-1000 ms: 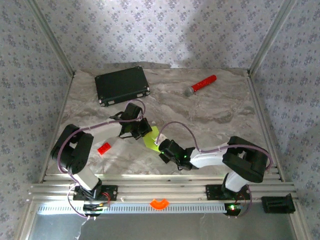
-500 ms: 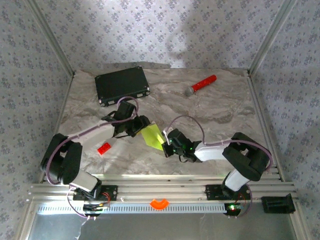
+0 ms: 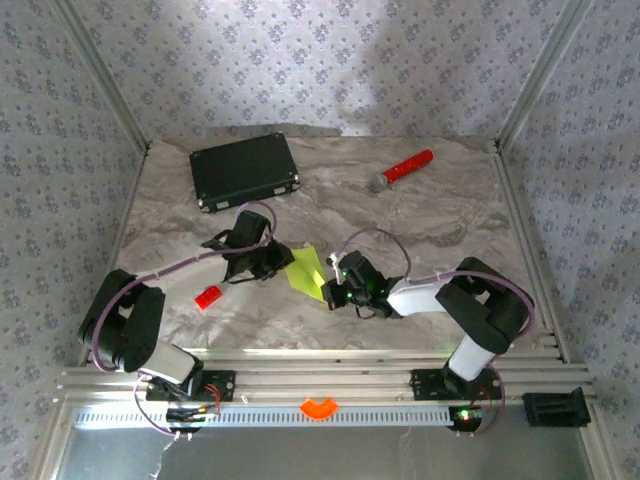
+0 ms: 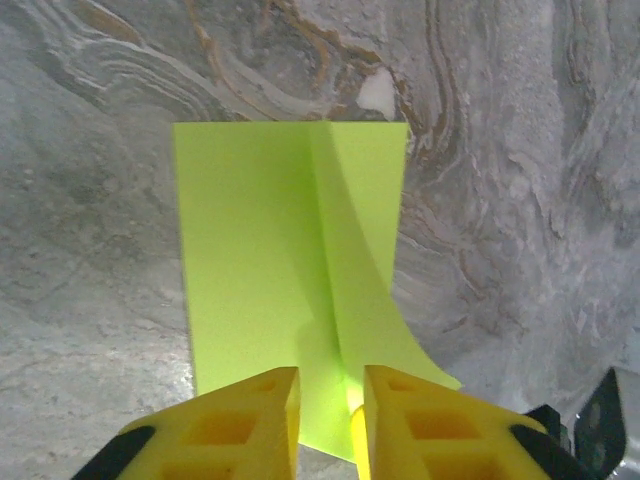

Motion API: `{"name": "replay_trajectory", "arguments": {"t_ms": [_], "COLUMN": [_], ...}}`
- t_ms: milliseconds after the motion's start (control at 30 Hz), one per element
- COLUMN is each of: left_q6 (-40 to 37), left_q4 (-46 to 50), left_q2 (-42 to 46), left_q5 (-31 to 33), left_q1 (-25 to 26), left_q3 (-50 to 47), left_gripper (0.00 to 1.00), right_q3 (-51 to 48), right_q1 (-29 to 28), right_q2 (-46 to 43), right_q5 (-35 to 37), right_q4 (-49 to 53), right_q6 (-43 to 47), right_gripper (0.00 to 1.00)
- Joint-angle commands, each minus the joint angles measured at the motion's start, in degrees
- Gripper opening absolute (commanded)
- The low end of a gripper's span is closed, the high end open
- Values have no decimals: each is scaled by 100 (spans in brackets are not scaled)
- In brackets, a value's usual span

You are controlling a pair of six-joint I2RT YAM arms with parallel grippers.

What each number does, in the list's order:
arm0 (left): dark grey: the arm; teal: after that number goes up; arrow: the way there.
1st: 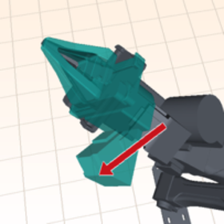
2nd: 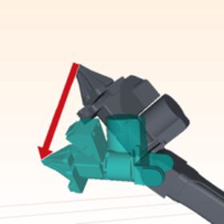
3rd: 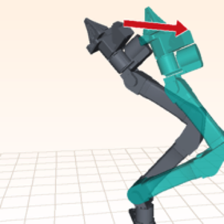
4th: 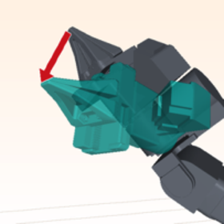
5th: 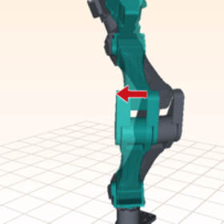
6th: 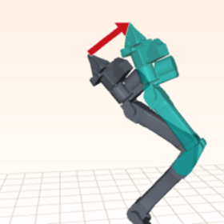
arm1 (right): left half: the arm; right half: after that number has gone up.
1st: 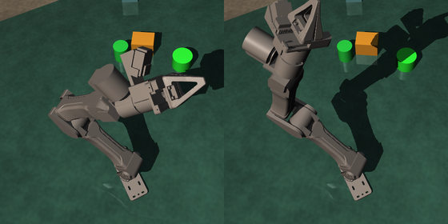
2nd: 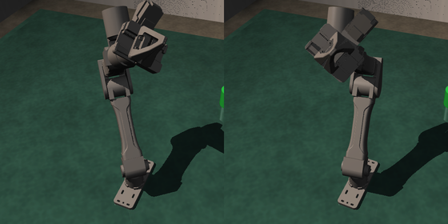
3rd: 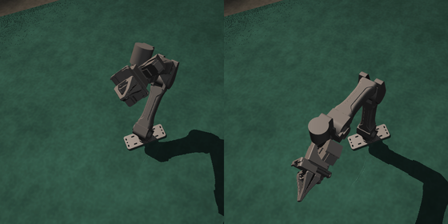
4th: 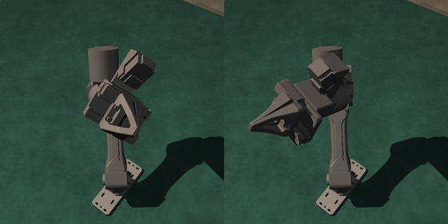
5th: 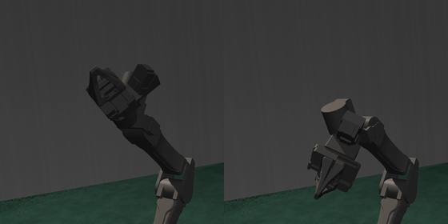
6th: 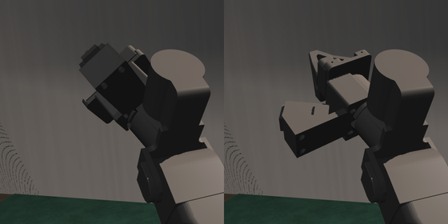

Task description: Fold a paper plane with a square sheet of paper (pick it up from the middle)

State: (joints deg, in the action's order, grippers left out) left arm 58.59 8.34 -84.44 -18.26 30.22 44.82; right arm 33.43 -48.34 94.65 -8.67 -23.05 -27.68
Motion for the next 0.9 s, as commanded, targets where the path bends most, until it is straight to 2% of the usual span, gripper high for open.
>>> {"name": "replay_trajectory", "arguments": {"t_ms": [0,233,433,867], "left_q6": [-27,25,237,101], "left_q4": [-373,-1097,-1683,-1148], "left_q2": [-91,-435,-728,-1076], "left_q5": [-350,-877,-1038,-647], "left_q1": [10,80,113,154], "left_q3": [5,-13,-8,103], "left_gripper": [21,11,10,7], "right_q3": [53,39,-12,56], "right_q1": [40,106,131,228], "right_q2": [232,501,487,242], "right_q5": [-267,-620,-715,-815], "right_q4": [213,36,-86,-42], "right_q6": [-273,-665,-771,-712], "right_gripper": [0,0,1,14]}}
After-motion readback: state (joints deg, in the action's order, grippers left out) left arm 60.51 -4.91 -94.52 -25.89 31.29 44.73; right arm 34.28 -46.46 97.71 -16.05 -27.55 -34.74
